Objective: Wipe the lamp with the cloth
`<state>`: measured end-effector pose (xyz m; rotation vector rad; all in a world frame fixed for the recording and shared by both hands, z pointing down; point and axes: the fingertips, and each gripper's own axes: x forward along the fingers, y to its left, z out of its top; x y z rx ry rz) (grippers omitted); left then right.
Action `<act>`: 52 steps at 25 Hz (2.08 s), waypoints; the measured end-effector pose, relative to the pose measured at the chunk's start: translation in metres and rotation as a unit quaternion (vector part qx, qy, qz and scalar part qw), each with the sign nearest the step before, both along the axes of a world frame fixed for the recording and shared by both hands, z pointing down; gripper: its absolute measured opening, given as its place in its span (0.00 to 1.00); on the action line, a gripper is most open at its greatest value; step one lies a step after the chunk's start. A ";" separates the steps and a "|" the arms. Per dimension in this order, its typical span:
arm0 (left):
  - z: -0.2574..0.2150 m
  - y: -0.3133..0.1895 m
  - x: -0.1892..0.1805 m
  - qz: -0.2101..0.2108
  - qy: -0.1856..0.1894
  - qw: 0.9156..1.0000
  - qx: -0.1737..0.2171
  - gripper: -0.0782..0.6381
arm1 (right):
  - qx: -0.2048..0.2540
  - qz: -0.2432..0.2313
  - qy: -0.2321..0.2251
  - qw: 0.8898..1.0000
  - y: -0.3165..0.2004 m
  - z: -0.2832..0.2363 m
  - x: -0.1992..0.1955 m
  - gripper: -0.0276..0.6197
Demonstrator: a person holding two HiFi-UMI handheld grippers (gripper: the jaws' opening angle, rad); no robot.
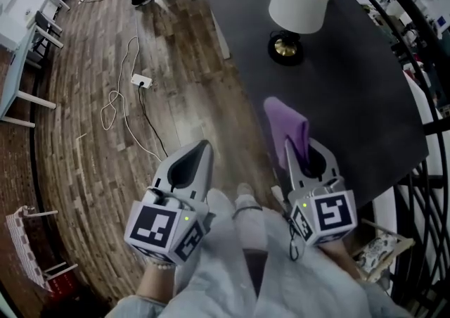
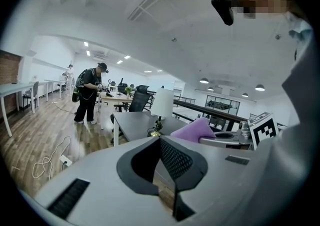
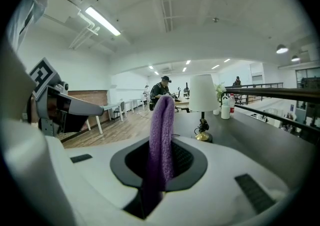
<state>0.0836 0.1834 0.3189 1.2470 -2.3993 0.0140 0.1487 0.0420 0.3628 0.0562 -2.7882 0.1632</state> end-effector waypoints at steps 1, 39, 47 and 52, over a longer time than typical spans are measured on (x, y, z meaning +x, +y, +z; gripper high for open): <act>-0.003 0.000 -0.002 0.002 -0.005 1.000 0.000 0.13 | 0.001 0.002 0.001 1.000 -0.001 -0.001 -0.001 0.12; -0.010 -0.128 -0.229 0.204 -0.008 0.978 0.046 0.13 | 0.033 0.208 0.012 0.977 -0.081 -0.005 -0.175 0.12; -0.007 -0.140 -0.260 0.228 -0.003 0.972 0.053 0.13 | 0.056 0.213 0.009 0.975 -0.093 -0.007 -0.217 0.12; -0.005 -0.149 -0.265 0.245 0.001 0.968 0.052 0.13 | 0.077 0.219 0.012 0.973 -0.103 -0.012 -0.225 0.12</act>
